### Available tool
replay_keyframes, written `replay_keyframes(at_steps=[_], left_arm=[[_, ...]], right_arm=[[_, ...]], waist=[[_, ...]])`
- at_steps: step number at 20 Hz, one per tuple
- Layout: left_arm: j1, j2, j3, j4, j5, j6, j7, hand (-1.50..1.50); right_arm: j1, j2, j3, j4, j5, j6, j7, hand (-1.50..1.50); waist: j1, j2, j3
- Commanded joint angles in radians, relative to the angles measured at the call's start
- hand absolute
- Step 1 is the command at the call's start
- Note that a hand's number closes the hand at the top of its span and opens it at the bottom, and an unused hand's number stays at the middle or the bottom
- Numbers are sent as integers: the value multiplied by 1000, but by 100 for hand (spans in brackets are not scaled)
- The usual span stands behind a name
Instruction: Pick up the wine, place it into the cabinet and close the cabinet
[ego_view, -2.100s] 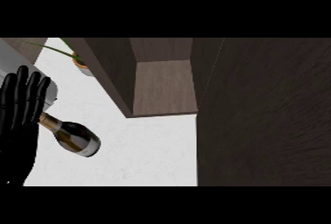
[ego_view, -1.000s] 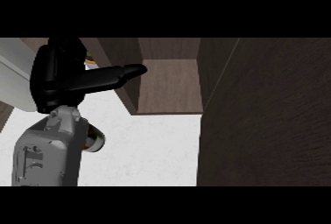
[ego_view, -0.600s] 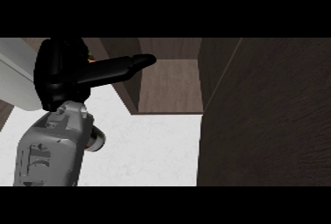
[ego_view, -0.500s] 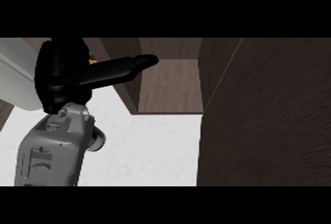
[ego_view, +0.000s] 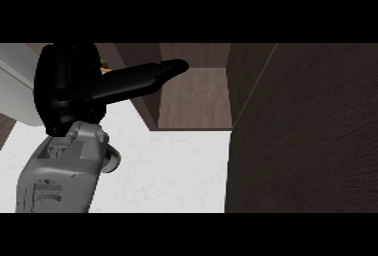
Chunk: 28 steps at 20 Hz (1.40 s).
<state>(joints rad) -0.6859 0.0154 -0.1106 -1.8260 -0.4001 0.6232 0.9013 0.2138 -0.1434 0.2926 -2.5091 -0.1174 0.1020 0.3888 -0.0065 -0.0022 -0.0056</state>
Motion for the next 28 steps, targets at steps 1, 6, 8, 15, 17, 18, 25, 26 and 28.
replay_keyframes(at_steps=[1, 6, 8, 15, 17, 18, 25, 26, 28], left_arm=[[-20, -15, -54, -46, -80, 36, 65, -150], [2, 28, 16, -124, -77, -45, 131, -150], [-40, 50, 50, -131, -102, -68, 193, -150], [66, 110, 104, -204, -60, -123, 172, -150], [65, 142, 142, -199, -36, -137, 154, -150], [99, 120, 98, -229, -82, -127, 167, -150], [200, 215, 217, -288, 44, -205, 147, -150], [196, 202, 223, -264, 59, -187, 122, -150], [191, 184, 196, -246, 1, -158, 123, -150]], right_arm=[[53, -11, -1, -218, -45, -27, 105, -150], [19, -5, -9, -198, -51, -38, 107, -150], [33, -20, 9, -236, -48, -35, 138, -150], [23, -24, 26, -237, -21, -54, 140, -150], [35, -24, 24, -256, -19, -65, 137, -150], [10, -35, 13, -241, -30, -57, 153, -150], [93, -39, 27, -287, -45, -54, 116, -150], [5, -25, 32, -258, -27, -85, 171, -150], [11, -29, 45, -261, -20, -79, 168, -150]], waist=[[-4, -5, 6], [4, -4, 6], [1, -6, 6], [2, -4, 5], [-2, -4, 5], [3, -4, 5], [-8, -7, 5], [0, -2, 4], [-6, -2, 5]])
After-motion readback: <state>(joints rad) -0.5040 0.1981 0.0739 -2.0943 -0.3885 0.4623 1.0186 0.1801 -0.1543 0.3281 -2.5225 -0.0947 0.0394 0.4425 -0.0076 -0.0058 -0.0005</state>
